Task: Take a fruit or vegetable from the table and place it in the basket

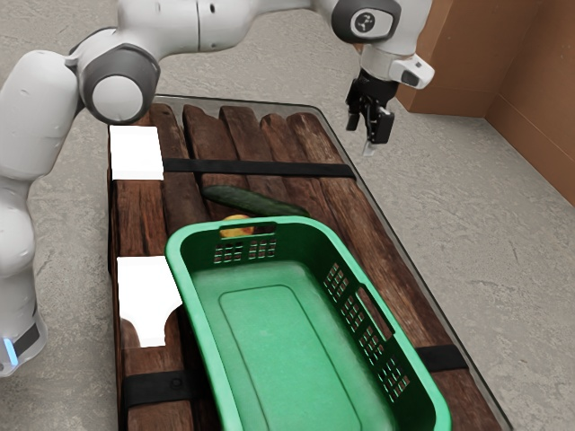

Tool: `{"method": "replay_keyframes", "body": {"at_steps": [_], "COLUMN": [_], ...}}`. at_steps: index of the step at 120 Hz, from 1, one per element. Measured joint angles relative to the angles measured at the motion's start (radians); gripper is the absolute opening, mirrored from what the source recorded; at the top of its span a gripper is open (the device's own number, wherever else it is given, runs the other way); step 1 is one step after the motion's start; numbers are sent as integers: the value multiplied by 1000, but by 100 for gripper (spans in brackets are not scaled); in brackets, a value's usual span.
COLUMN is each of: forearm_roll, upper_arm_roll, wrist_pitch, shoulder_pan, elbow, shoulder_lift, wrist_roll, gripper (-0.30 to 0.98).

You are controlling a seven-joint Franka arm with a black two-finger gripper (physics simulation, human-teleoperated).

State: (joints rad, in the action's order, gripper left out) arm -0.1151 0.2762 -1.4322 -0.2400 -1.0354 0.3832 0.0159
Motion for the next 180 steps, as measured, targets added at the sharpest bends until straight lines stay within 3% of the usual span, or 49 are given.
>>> {"method": "replay_keyframes", "body": {"at_steps": [31,41,46,54,65,96,136,180], "forearm_roll": [12,29,36,50,61,92,153,127], "upper_arm_roll": [-3,-42,-84,-152,-207,-229,-232,-238], "wrist_pitch": [-11,-17,-23,-84,-144,-248,-277,-426], "shoulder_pan": [-1,0,-2,-4,-5,3,-2,1], "elbow": [0,-11,-81,-334,-471,-587,-712,-1100], "shoulder_lift": [-2,-16,-39,-151,-213,-235,-318,-633], "wrist_roll": [-22,-22,-24,-31,-50,-170,-314,-371], "gripper": [69,68,69,69,69,69,69,69]}}
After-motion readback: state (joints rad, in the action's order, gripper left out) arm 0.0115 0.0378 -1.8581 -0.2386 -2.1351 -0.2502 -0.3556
